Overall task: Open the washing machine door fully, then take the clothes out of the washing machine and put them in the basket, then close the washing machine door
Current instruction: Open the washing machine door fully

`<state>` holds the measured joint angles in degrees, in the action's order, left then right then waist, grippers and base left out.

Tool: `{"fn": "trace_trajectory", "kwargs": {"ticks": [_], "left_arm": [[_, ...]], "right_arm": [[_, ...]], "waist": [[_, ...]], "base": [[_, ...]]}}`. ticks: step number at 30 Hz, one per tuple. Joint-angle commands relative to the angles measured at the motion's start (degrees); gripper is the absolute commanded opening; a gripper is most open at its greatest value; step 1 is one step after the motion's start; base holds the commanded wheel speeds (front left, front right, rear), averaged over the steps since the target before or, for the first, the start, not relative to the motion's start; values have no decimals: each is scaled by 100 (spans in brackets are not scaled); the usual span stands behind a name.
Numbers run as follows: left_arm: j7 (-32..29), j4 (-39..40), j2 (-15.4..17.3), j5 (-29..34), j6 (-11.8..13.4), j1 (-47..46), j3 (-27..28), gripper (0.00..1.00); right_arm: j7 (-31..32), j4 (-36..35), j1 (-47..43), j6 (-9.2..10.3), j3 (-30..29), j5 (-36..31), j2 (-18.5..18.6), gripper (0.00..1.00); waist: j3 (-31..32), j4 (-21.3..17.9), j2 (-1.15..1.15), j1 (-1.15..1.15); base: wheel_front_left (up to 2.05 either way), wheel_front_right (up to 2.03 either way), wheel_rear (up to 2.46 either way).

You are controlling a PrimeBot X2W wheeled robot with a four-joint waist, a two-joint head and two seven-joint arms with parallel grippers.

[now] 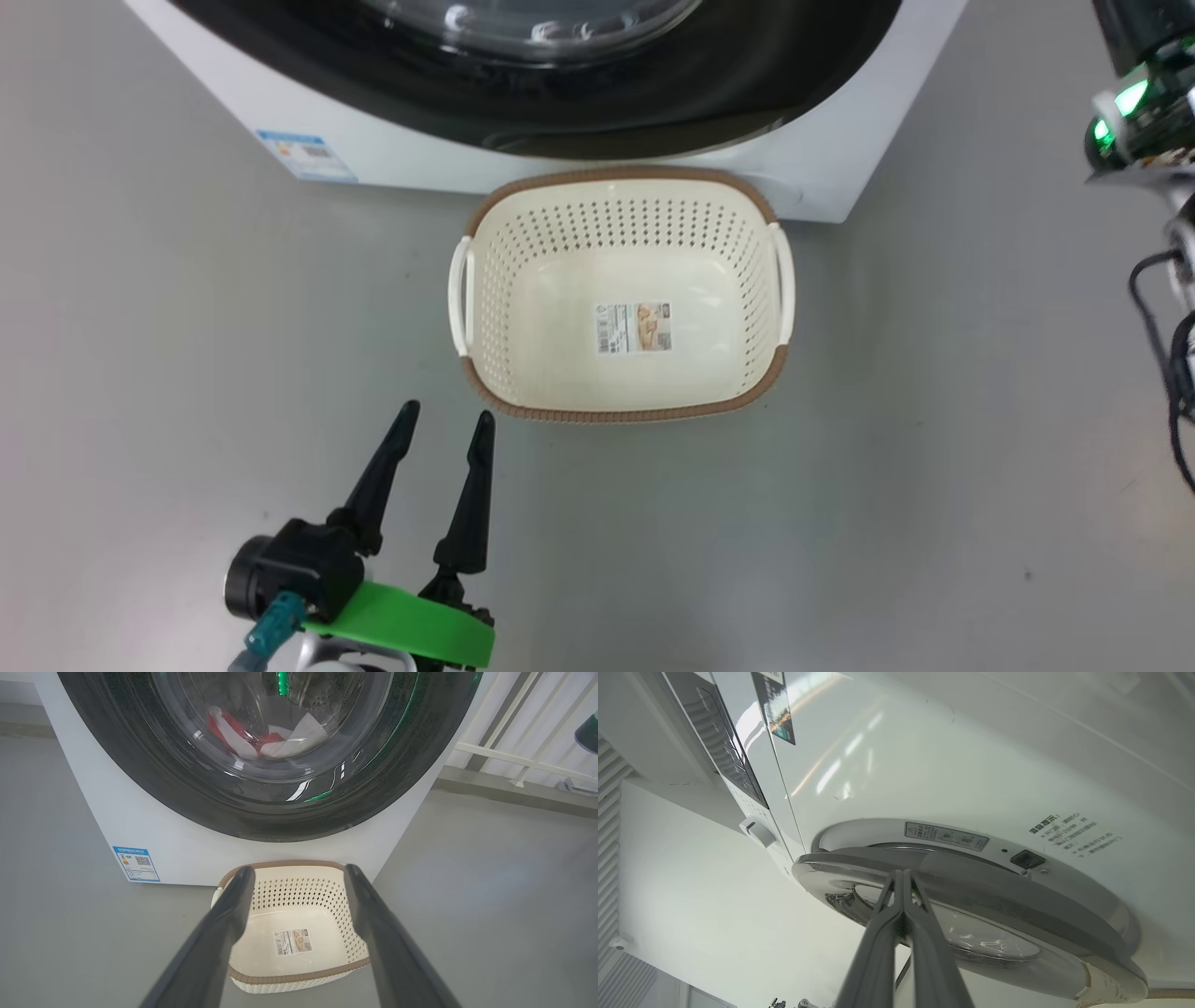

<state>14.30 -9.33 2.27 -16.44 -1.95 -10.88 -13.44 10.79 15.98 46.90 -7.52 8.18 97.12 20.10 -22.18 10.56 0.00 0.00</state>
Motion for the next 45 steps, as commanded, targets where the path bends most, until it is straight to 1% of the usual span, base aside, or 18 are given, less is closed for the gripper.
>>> {"fn": "trace_trajectory", "kwargs": {"ticks": [1, 4, 9, 14, 18, 24, 31, 39, 45], "left_arm": [[70, 160, 61, -72, 65, -123, 136, 100], [70, 170, 61, -133, 90, -208, 67, 100], [70, 192, 61, -225, 128, -313, -51, 100], [70, 215, 61, -303, 172, -383, -144, 100], [70, 226, 61, -356, 196, -449, -213, 100], [70, 250, 61, -422, 227, -528, -320, 100], [70, 278, 61, -487, 261, -570, -378, 100], [70, 247, 61, -497, 276, -534, -374, 100], [70, 212, 61, -448, 236, -502, -330, 100]], "right_arm": [[141, -89, 148, 3, 9, 74, 45, 0], [598, 109, 443, 3, -86, 252, 101, 0], [1185, 547, 908, 3, -176, 380, 203, 0], [1771, 919, 1323, 3, -156, 538, 188, 0], [2082, 1168, 1642, 3, -68, 491, 212, 0], [2379, 1454, 2010, 3, 24, 407, 239, 0], [2595, 1686, 2177, 3, 82, 350, 209, 0], [2776, 1694, 1965, 3, 133, 253, 124, 0], [2887, 1597, 1748, 3, 224, 119, 37, 0]], "waist": [[-240, 197, 0, 0], [-383, 280, 0, 0], [-567, 394, 0, 0], [-710, 464, 0, 0], [-824, 502, 0, 0], [-929, 567, 0, 0], [-970, 610, 0, 0], [-762, 574, 0, 0], [-622, 509, 0, 0]], "base": [[0, 0, 0], [0, 0, 0], [0, 0, 0], [0, 0, 0], [0, 0, 0], [0, 0, 0], [0, 0, 0], [0, 0, 0], [0, 0, 0]]}}
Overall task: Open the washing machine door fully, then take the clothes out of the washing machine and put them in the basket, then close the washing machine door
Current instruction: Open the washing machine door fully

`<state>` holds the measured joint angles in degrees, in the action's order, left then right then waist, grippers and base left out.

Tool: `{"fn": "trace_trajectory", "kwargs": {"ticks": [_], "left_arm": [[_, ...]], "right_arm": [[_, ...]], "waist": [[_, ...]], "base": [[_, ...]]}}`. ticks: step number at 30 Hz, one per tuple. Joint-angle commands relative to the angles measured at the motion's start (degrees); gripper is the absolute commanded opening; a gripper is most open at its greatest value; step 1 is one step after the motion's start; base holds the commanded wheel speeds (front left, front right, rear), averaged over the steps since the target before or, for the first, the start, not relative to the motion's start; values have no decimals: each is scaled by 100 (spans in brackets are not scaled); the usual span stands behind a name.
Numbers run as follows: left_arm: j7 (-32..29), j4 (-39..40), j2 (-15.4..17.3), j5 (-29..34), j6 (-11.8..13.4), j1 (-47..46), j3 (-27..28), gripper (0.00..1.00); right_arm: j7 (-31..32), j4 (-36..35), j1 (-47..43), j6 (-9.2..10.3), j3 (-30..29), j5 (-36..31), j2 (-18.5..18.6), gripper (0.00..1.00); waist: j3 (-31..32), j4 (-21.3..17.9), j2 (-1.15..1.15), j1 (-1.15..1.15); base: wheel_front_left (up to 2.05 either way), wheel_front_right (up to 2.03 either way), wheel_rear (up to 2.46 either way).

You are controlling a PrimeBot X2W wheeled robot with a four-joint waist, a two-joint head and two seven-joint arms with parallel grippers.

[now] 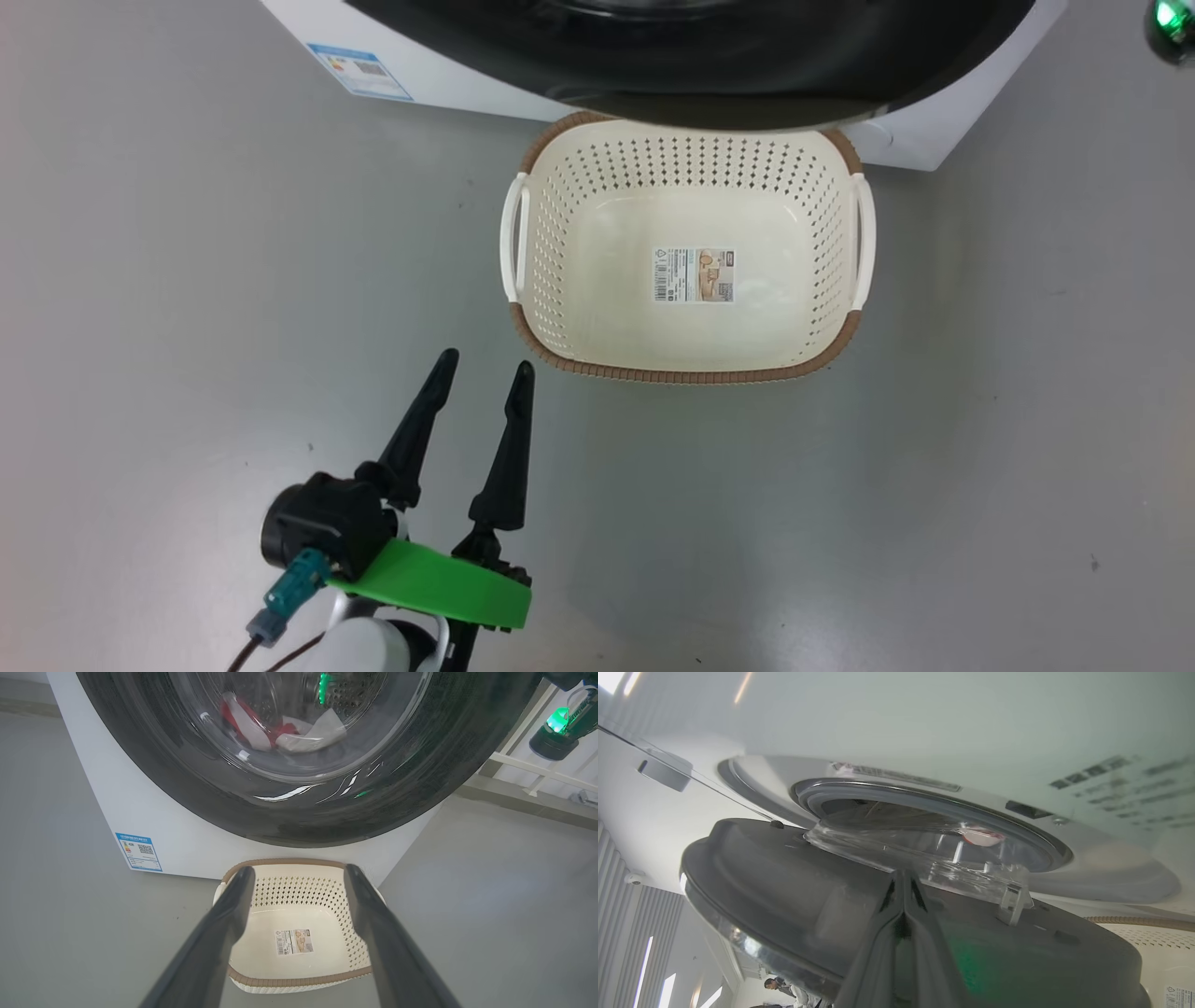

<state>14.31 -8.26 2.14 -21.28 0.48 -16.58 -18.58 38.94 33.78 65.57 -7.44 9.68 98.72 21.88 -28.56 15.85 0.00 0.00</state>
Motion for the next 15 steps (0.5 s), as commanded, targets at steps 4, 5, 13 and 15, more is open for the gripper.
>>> {"fn": "trace_trajectory", "kwargs": {"ticks": [4, 5, 13, 15], "left_arm": [[69, 79, 74, 63, -31, 89, 193, 100], [69, 72, 74, 68, -35, 96, 196, 100], [69, 46, 74, 124, -57, 206, 231, 100], [69, 45, 74, 137, -62, 236, 247, 100]], "right_arm": [[127, -217, -276, -5, 108, -88, -219, 0], [141, -223, -316, -5, 113, -95, -237, 0], [264, -346, -722, -5, 124, -134, -373, 0], [304, -384, -827, -5, 138, -154, -405, 0]], "waist": [[114, -60, 0, 0], [139, -67, 0, 0], [382, -126, 0, 0], [446, -138, 0, 0]], "base": [[0, 0, 0], [0, 0, 0], [0, 0, 0], [0, 0, 0]]}}
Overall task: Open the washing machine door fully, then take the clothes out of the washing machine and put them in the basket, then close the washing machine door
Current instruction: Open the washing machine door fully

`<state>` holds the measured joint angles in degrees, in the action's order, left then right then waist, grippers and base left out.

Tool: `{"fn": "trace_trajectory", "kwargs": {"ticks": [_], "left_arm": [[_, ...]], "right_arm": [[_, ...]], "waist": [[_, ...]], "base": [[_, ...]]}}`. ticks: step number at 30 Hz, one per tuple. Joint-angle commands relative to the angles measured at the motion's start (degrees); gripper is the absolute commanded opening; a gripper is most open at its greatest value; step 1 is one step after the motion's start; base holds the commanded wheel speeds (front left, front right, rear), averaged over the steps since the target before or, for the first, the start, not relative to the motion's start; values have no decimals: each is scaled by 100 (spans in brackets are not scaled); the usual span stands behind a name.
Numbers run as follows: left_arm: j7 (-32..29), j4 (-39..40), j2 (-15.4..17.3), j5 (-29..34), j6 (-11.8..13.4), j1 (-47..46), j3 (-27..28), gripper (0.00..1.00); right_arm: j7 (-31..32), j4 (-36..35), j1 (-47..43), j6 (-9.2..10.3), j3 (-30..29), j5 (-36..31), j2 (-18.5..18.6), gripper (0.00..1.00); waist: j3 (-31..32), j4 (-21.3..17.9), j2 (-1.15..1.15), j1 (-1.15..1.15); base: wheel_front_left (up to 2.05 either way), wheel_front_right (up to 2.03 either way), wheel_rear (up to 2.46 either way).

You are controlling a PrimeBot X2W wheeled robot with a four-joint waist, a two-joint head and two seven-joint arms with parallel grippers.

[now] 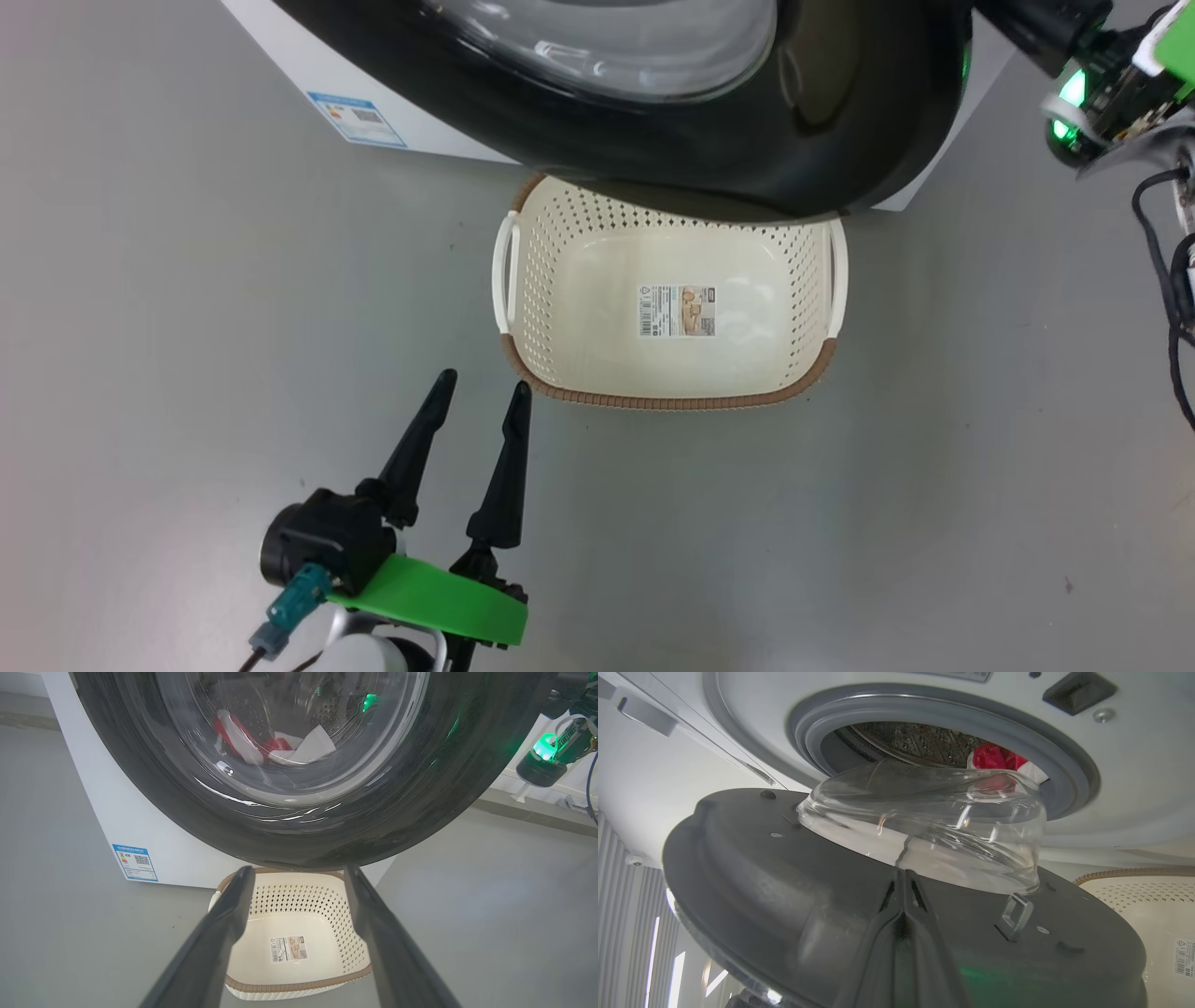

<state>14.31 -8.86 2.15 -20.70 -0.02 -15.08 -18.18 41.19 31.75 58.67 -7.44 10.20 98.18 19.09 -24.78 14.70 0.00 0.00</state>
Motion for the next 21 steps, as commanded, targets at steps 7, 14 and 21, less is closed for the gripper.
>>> {"fn": "trace_trajectory", "kwargs": {"ticks": [7, 14, 21], "left_arm": [[69, 97, 73, 140, -37, 185, 254, 100], [69, 82, 73, 179, -62, 252, 277, 100], [69, 59, 73, 214, -100, 317, 291, 100]], "right_arm": [[193, -334, -486, -5, 111, -147, -243, 0], [337, -525, -807, -5, 150, -181, -359, 0], [523, -699, -1088, -5, 190, -163, -496, 0]], "waist": [[257, -70, 0, 0], [383, -103, 0, 0], [514, -98, 0, 0]], "base": [[0, 0, 0], [0, 0, 0], [0, 0, 0]]}}
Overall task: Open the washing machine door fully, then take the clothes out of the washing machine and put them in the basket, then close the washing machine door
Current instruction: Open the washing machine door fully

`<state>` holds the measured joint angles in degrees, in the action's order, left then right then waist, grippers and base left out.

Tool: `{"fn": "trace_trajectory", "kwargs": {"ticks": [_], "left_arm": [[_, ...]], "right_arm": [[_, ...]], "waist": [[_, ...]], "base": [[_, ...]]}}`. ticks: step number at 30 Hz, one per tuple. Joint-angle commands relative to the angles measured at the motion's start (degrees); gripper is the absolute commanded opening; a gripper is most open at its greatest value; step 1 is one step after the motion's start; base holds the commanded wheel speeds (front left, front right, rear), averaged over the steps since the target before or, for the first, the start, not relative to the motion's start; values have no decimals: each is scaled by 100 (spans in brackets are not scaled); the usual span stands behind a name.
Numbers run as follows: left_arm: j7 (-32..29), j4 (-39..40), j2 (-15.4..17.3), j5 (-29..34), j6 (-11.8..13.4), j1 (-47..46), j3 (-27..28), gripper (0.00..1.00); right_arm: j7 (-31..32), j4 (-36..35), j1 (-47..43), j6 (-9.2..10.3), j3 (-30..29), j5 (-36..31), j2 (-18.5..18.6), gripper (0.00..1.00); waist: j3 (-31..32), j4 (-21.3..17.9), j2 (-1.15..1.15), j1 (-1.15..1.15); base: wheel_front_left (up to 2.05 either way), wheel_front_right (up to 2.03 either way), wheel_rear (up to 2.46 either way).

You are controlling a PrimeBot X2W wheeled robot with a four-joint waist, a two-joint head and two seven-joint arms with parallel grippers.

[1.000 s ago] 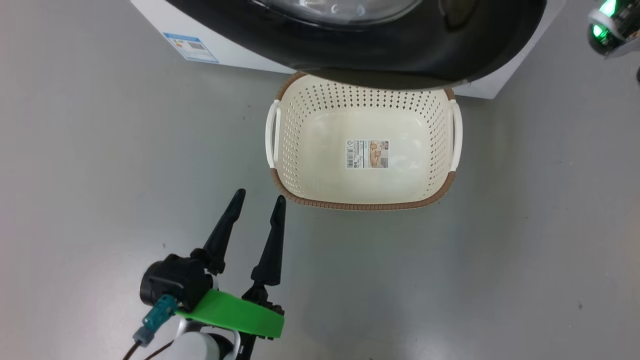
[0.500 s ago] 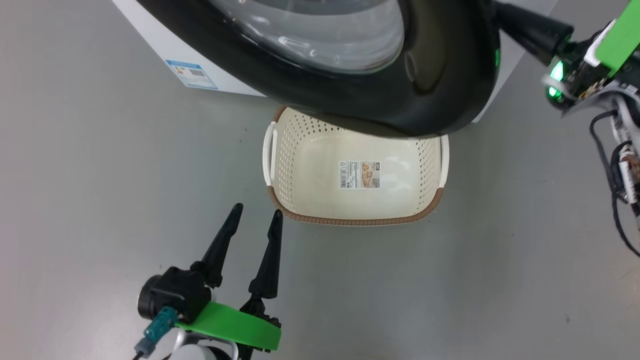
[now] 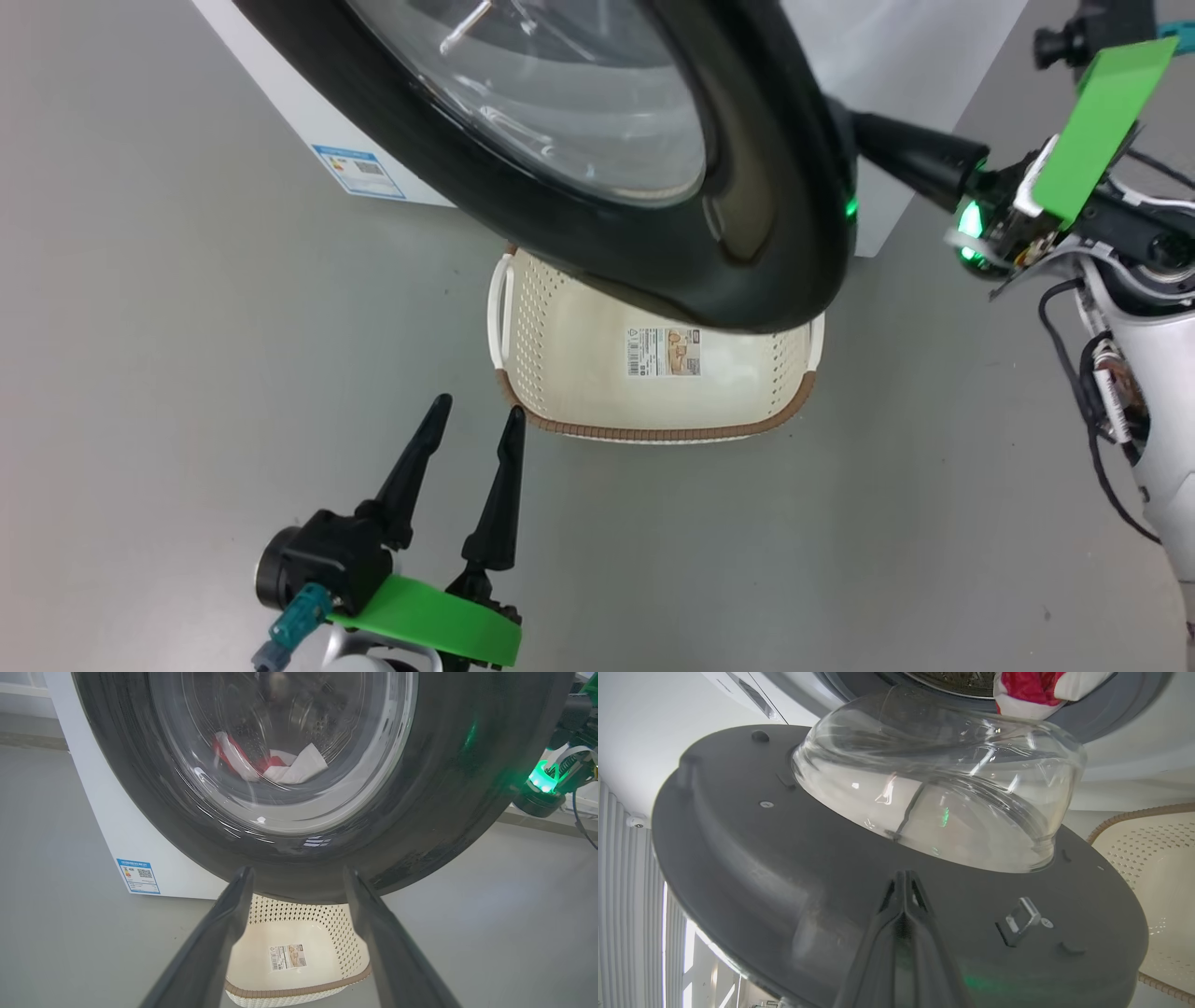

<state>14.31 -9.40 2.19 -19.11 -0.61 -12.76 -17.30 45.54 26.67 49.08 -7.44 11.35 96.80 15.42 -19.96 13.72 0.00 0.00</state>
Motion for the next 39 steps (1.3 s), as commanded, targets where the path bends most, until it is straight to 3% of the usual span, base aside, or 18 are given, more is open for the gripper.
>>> {"fn": "trace_trajectory", "kwargs": {"ticks": [1, 20, 23, 24, 26, 27, 39], "left_arm": [[69, 111, 69, 60, -45, 98, 209, 100], [69, 143, 69, 50, -49, 135, 260, 100], [69, 142, 69, 51, -54, 136, 284, 100], [69, 135, 69, 52, -55, 142, 297, 100], [69, 112, 69, 60, -61, 155, 326, 100], [69, 98, 69, 67, -65, 164, 344, 100], [69, -14, 69, 181, -176, 269, 685, 100]], "right_arm": [[130, -216, -161, -5, 86, -16, -151, 0], [30, -255, -337, -5, -43, -285, -269, 0], [-51, -263, -406, -5, -91, -345, -279, 39], [-82, -250, -440, -5, -111, -359, -284, 47], [-140, -255, -513, -5, -143, -398, -285, 91], [-173, -257, -559, -5, -165, -412, -290, 100], [-605, -233, -1214, -5, -435, -519, -369, 100]], "waist": [[47, -2, 0, 0], [99, 1, 0, 0], [128, -33, 0, 0], [148, -50, 0, 0], [189, -91, 0, 0], [213, -114, 0, 0], [456, -489, 0, 0]], "base": [[0, 0, 0], [0, 0, 0], [0, 0, 0], [0, 0, 0], [0, 0, 0], [0, 0, 0], [0, 0, 0]]}}
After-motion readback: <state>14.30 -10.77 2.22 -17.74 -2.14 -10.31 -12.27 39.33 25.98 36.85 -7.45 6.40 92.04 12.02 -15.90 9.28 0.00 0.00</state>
